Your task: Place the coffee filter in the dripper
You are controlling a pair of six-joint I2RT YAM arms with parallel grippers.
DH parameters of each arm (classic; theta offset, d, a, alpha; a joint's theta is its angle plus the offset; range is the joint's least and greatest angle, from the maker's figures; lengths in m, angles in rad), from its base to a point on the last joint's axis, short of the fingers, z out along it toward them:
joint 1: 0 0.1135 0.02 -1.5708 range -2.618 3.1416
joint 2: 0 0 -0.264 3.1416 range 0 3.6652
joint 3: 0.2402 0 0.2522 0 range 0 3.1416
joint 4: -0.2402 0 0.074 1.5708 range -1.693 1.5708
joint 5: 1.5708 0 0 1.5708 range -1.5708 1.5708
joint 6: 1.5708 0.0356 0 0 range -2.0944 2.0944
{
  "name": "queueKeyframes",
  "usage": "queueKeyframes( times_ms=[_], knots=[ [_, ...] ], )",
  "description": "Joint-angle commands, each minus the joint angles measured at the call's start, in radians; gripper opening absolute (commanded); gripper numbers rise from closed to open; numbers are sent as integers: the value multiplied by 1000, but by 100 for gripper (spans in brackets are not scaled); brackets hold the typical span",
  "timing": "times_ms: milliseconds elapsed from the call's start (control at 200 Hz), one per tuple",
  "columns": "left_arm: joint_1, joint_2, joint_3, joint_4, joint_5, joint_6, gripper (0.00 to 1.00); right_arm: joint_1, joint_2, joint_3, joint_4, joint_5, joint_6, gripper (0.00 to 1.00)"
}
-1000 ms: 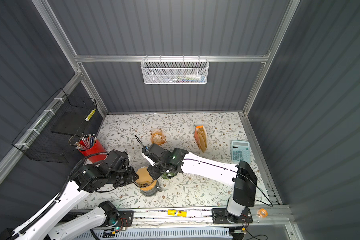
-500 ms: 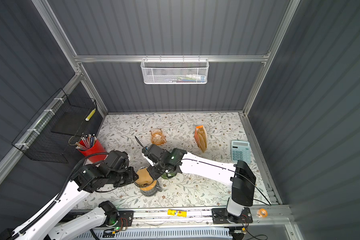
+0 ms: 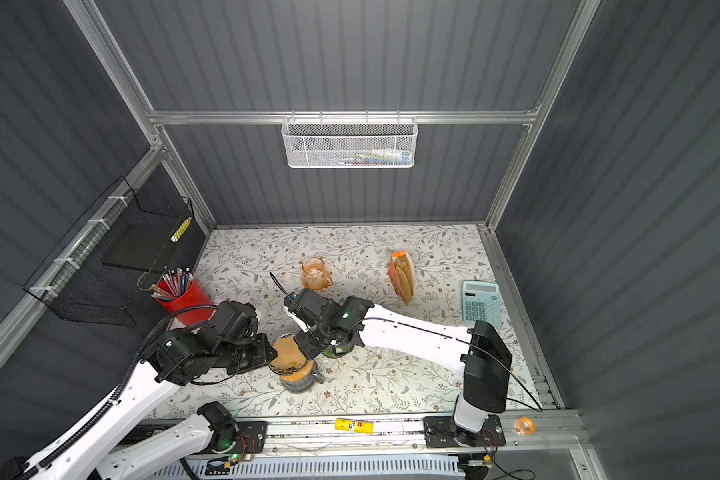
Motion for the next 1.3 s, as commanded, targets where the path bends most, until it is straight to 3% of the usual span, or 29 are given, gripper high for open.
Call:
queueKeyframes(
  times_ms=[0, 560, 1296],
  knots=[
    [-4, -3, -12, -8, -4, 1, 19, -3, 20, 2, -21, 26, -1, 6],
    [-4, 4, 69, -30, -17, 5, 19, -3, -14, 22, -25, 26, 1, 7],
    [-4, 9, 75, -18, -18, 2, 19, -3, -62, 25, -26, 32, 9, 17]
  ],
)
